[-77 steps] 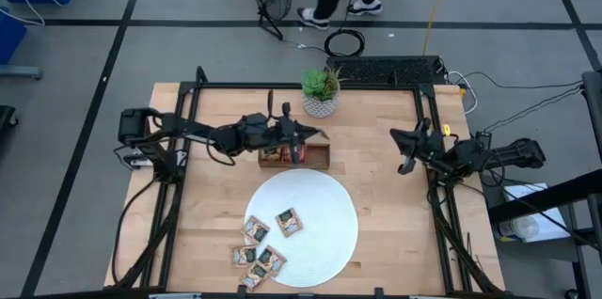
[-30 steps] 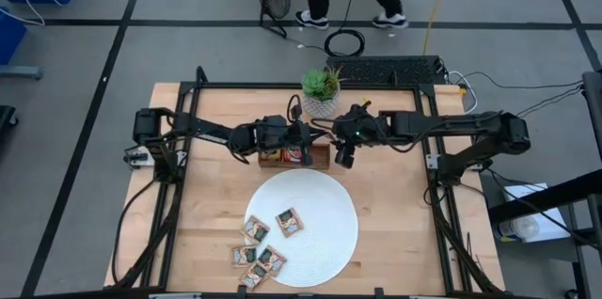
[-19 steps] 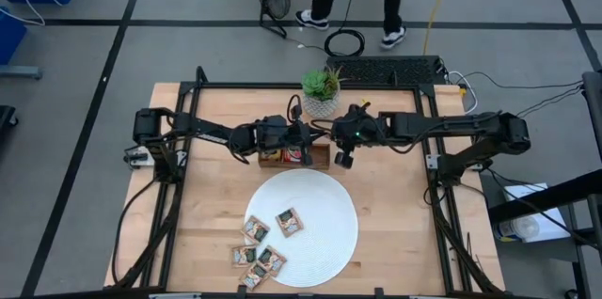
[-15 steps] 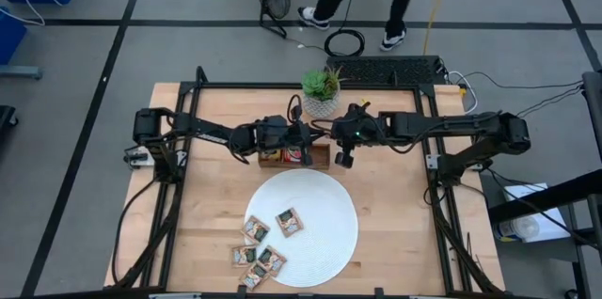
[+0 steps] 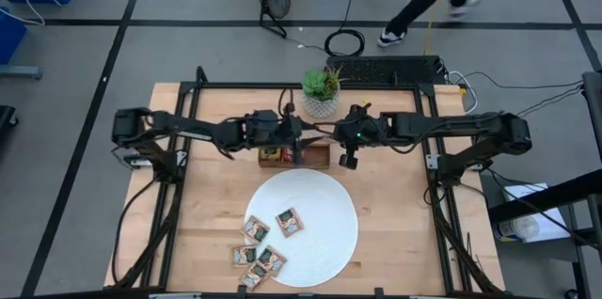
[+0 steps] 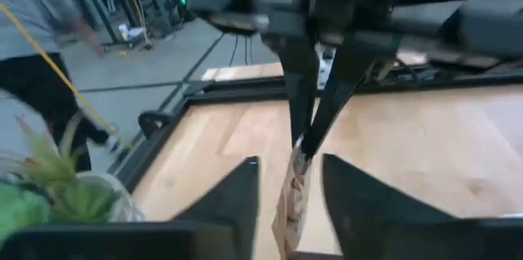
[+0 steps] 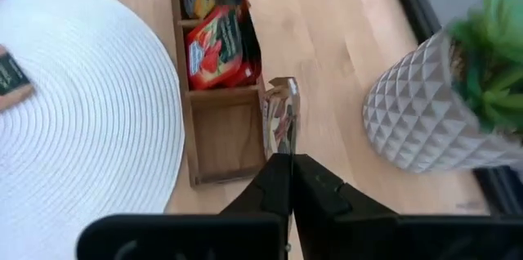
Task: Pick & Place Tea
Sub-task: Put the vanilla tea bag into the wooden organizer
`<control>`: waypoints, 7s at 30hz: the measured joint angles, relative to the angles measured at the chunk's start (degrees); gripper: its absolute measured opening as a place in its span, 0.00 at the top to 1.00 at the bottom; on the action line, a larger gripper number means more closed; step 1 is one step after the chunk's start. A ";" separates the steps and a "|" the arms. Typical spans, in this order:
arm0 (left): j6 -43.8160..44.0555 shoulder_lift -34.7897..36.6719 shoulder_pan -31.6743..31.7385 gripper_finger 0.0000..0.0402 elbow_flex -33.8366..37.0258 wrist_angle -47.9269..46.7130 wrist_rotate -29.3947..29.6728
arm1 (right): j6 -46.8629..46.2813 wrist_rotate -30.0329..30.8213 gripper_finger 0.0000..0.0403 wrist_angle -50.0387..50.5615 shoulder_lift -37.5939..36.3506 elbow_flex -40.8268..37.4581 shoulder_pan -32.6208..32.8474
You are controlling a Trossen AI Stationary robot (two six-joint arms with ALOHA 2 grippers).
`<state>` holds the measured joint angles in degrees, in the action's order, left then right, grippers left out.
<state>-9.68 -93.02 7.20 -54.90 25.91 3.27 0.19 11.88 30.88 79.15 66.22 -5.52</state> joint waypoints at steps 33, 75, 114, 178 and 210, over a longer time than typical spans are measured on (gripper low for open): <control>2.63 11.24 -0.11 0.26 1.14 -27.49 7.06 | 10.78 -9.22 1.00 16.43 24.65 22.34 -3.02; 4.10 11.16 -0.15 0.26 1.45 -27.93 8.84 | 8.99 -2.86 1.00 8.73 30.14 17.77 -3.09; 28.76 11.62 -6.07 0.26 1.36 -63.31 -3.56 | 2.01 -4.68 0.69 -19.16 -6.07 -9.99 -1.81; 99.22 -5.43 -40.28 0.87 1.47 -54.92 -4.51 | 11.67 -4.47 0.71 -66.13 -19.62 -43.04 5.51; 33.29 2.32 -31.87 1.00 -15.53 -62.52 49.82 | 7.25 -4.22 0.72 -83.54 -9.56 -42.97 5.44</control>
<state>23.60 -90.70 -24.67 -70.43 -36.60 53.09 7.43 7.66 -52.66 69.59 23.24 -0.08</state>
